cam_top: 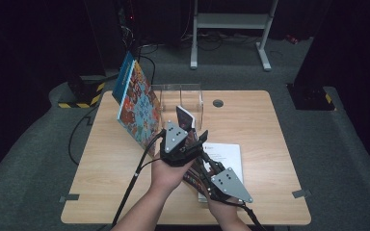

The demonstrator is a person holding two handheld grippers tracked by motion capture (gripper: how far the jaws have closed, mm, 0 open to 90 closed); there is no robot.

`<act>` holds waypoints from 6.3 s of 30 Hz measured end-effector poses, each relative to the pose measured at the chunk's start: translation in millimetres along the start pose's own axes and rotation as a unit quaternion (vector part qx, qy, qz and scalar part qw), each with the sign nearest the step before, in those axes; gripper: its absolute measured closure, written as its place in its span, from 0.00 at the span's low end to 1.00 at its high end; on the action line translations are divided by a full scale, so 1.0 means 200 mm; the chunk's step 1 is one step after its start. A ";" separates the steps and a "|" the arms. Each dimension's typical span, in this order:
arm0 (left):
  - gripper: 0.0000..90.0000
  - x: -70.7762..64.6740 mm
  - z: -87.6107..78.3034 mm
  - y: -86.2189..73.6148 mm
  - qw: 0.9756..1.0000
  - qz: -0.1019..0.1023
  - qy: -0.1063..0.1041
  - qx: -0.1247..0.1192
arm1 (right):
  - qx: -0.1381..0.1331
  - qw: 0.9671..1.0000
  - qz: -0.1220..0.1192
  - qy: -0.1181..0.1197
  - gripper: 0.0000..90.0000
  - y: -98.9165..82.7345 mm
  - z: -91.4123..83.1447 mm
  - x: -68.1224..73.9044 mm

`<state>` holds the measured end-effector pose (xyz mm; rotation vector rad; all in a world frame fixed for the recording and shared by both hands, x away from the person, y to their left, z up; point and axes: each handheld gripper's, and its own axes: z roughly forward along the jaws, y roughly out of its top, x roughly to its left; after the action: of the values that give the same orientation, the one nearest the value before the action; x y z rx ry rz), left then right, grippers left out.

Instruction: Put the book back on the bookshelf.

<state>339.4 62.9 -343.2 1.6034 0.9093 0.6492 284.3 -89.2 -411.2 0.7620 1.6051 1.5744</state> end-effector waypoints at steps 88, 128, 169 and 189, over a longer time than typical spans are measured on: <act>0.93 0.25 0.05 0.05 0.997 0.024 0.023 -0.073 | 0.169 0.980 0.052 -0.094 0.72 -0.41 -0.22 -0.53; 0.92 0.31 -0.17 -0.21 0.996 0.036 -0.014 -0.084 | 0.215 0.970 0.050 -0.105 0.67 -0.48 -0.31 -0.60; 0.84 0.27 -0.16 -0.32 0.996 0.064 -0.022 -0.050 | 0.221 0.968 0.051 -0.104 0.63 -0.52 -0.29 -0.58; 0.87 0.27 -0.13 -0.33 0.998 0.061 -0.020 -0.004 | 0.230 0.967 0.056 -0.092 0.63 -0.51 -0.28 -0.57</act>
<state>333.9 127.4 -404.4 1.6679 0.7832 0.7018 308.1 -222.9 -503.3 1.2245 1.8346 1.1692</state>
